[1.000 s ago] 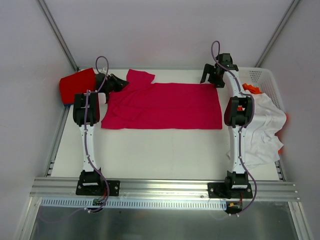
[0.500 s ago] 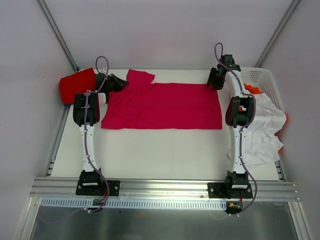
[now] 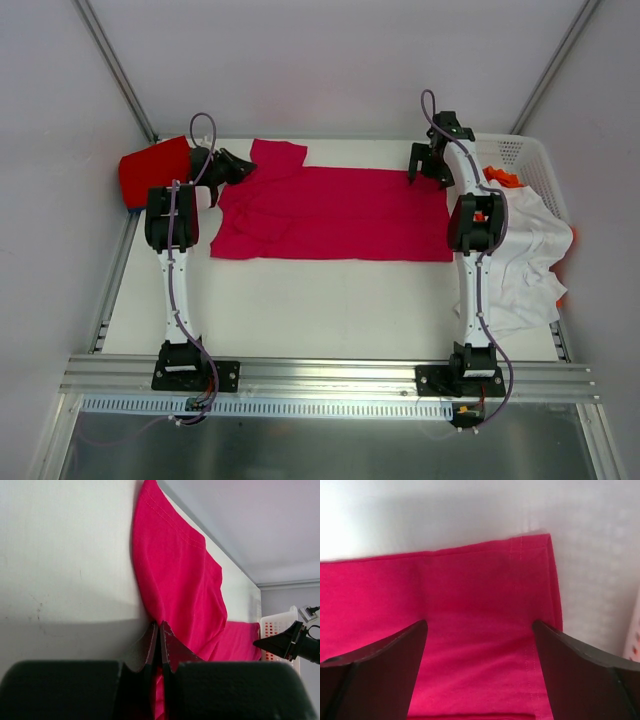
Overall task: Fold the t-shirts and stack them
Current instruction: Fold the tshirt
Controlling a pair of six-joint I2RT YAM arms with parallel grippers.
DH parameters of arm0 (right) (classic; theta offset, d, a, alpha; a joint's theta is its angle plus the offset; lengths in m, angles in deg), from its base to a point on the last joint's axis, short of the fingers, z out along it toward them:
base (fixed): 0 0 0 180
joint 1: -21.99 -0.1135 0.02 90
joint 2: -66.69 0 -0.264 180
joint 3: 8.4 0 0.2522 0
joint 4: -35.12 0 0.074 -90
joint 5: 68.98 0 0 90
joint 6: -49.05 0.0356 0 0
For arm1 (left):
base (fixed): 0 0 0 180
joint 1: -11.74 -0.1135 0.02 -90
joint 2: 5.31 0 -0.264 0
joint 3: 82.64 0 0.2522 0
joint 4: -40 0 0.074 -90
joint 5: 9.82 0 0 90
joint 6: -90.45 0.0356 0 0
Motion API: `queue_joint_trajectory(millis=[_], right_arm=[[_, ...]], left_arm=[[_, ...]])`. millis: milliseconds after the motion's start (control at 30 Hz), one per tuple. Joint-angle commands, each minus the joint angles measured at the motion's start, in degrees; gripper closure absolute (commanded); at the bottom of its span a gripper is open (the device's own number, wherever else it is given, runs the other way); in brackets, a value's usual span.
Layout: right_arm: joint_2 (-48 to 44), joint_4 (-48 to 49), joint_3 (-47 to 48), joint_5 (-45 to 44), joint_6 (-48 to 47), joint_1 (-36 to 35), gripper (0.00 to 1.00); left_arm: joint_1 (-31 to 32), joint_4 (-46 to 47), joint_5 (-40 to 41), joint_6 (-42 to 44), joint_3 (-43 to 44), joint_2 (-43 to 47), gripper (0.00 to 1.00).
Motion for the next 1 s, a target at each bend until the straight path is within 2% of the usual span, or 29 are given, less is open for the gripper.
queue_joint_trajectory(millis=[0, 100, 200, 267, 400, 433, 533, 600, 633, 700, 733, 767, 967], right_arm=[[-2.7, -0.1, -3.1, -12.5, -3.4, 0.4, 0.06], [-2.6, 0.5, -4.1, -12.5, -5.0, 0.4, 0.05], [0.0, -4.3, -1.7, -10.8, -8.3, 0.4, 0.19], [1.1, -8.6, -1.2, -10.0, -9.6, 0.4, 0.33], [-1.6, -9.3, -9.7, -12.7, -10.7, -1.4, 0.48], [-2.1, -9.1, -10.5, -13.2, -10.5, -1.8, 0.43], [-3.8, -8.8, -12.1, -10.4, -10.6, -3.2, 0.35], [-3.8, -8.8, -12.5, -10.7, -10.9, -4.1, 0.39], [-3.7, -8.6, -12.8, -10.4, -11.1, -4.4, 0.51], [-2.0, -10.3, -10.6, -10.0, -10.9, -4.7, 0.65], [-2.1, -9.8, -10.8, -10.4, -11.1, -4.9, 0.84], [-2.3, -9.7, -10.8, -11.0, -11.2, -5.0, 0.90], [-3.1, -7.2, -12.0, -15.1, -12.1, -5.0, 1.00]], left_arm=[[-0.5, 0.8, -0.1, 0.8, -0.8, 3.5, 1.00], [-0.5, 0.9, -0.1, 0.8, -0.7, 3.5, 1.00], [-0.6, 0.9, -0.2, 0.7, -0.7, 3.5, 1.00], [-0.5, 0.8, 0.0, 0.6, -0.5, 3.4, 1.00], [-0.5, 0.7, 0.0, 0.6, -0.3, 3.2, 1.00], [-0.5, 0.7, 0.0, 0.6, -0.2, 3.2, 1.00], [-0.6, 0.3, 0.1, 0.6, -0.2, 3.2, 1.00], [-0.5, 0.3, 0.2, 0.5, -0.4, 3.3, 1.00], [-0.6, 0.3, 0.3, 0.6, -0.5, 3.3, 1.00], [-0.5, 0.3, 0.3, 0.6, -0.8, 3.5, 1.00], [-0.6, 0.3, 0.3, 0.4, -0.9, 3.5, 1.00], [-0.6, 0.3, 0.3, 0.5, -0.9, 3.6, 1.00], [-0.5, 0.0, 0.3, 0.5, -0.9, 3.7, 1.00]])
